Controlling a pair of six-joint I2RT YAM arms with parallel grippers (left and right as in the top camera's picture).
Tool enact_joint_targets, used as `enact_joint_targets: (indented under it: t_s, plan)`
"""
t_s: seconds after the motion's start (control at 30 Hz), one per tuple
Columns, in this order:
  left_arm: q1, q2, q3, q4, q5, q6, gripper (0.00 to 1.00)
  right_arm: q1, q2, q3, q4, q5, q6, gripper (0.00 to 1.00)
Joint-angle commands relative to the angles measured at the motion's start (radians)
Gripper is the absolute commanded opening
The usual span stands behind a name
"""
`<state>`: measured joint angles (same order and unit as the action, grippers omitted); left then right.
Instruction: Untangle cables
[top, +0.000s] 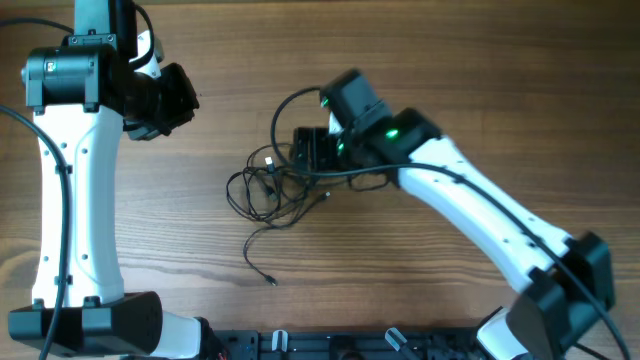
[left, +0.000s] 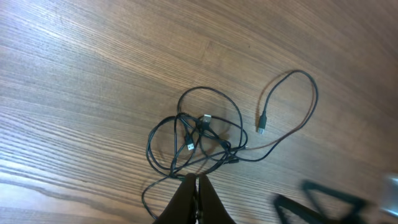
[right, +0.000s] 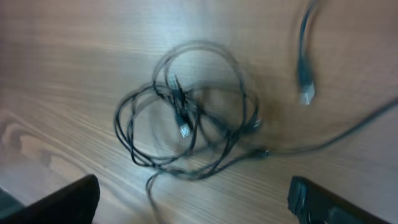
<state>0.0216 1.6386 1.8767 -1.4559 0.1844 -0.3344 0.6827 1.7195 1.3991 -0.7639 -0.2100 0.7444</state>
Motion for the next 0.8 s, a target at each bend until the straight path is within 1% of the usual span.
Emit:
enact_joint_targets:
  t_s: [0.0, 0.03, 0.1, 0.2, 0.37, 0.4, 0.43, 0.47, 0.5, 0.53, 0.57, 0.6, 0.67, 0.7, 0.77]
  plan:
    - [0.002, -0.001, 0.002, -0.01, 0.009, 0.017, 0.04, 0.032, 0.056, -0.066, 0.018, -0.009, 0.693, 0.88]
    - [0.002, -0.001, 0.002, -0.011, 0.009, 0.017, 0.04, 0.042, 0.074, -0.072, 0.024, 0.009, 0.785, 0.88]
    - [0.002, -0.001, 0.002, -0.018, 0.009, 0.017, 0.04, 0.06, 0.108, -0.072, 0.037, 0.051, 0.859, 0.84]
    - [0.002, -0.001, 0.002, -0.022, 0.009, 0.017, 0.04, 0.088, 0.174, -0.072, 0.1, 0.053, 0.856, 0.8]
    - [0.002, -0.001, 0.002, -0.042, 0.009, 0.018, 0.04, 0.152, 0.306, -0.072, 0.127, 0.053, 0.882, 0.8]
    - [0.002, -0.001, 0.002, -0.047, 0.009, 0.026, 0.04, 0.159, 0.32, -0.072, 0.132, 0.053, 0.881, 0.79]
    - [0.002, -0.001, 0.002, -0.052, 0.008, 0.042, 0.04, 0.163, 0.327, -0.072, 0.137, 0.053, 0.879, 0.71]
    - [0.002, -0.001, 0.002, -0.056, 0.005, 0.043, 0.04, 0.166, 0.335, -0.072, 0.148, 0.053, 0.874, 0.31]
    - [0.002, -0.001, 0.002, -0.059, 0.005, 0.044, 0.04, 0.165, 0.338, -0.072, 0.15, 0.053, 0.862, 0.04]
    - [0.002, -0.001, 0.002, -0.06, 0.005, 0.044, 0.04, 0.165, 0.337, -0.072, 0.155, 0.012, 0.788, 0.04]
    - [0.002, -0.001, 0.002, -0.061, 0.005, 0.043, 0.04, 0.165, 0.327, -0.072, 0.206, -0.091, 0.589, 0.04]
    - [0.002, -0.001, 0.002, -0.06, 0.005, 0.043, 0.04, 0.165, 0.31, -0.071, 0.252, -0.163, 0.429, 0.04]
    - [0.002, -0.001, 0.002, -0.055, 0.005, 0.043, 0.04, 0.165, 0.237, -0.07, 0.348, -0.267, 0.174, 0.04]
    - [0.002, -0.001, 0.002, -0.051, 0.006, 0.043, 0.04, 0.165, 0.188, -0.07, 0.36, -0.269, 0.103, 0.04]
    - [0.002, -0.001, 0.001, -0.048, 0.022, 0.045, 0.04, 0.164, 0.071, -0.07, 0.38, -0.264, -0.085, 0.04]
